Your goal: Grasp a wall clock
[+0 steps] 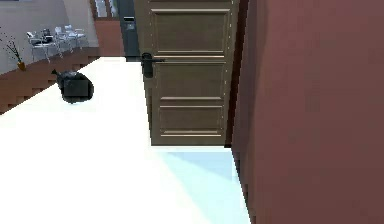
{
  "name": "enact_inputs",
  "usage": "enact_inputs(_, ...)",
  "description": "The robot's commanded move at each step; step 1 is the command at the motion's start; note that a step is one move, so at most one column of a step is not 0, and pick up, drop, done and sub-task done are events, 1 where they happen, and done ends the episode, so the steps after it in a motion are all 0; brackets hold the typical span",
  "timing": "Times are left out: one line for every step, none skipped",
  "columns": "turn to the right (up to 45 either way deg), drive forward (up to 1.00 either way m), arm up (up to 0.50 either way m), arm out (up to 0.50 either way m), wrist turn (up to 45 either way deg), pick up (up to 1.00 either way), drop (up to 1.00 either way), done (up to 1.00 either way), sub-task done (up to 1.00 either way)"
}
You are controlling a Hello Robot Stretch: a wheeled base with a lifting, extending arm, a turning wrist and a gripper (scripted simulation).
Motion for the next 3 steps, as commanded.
enact_inputs(0.0,0.00,0.00,0.00,36.0,0.00,0.00,0.00,0.00)
enact_inputs(0.0,0.00,0.00,0.00,0.0,1.00,0.00,0.00,0.00)
enact_inputs(0.0,0.00,0.00,0.00,0.0,0.00,0.00,1.00,0.00)
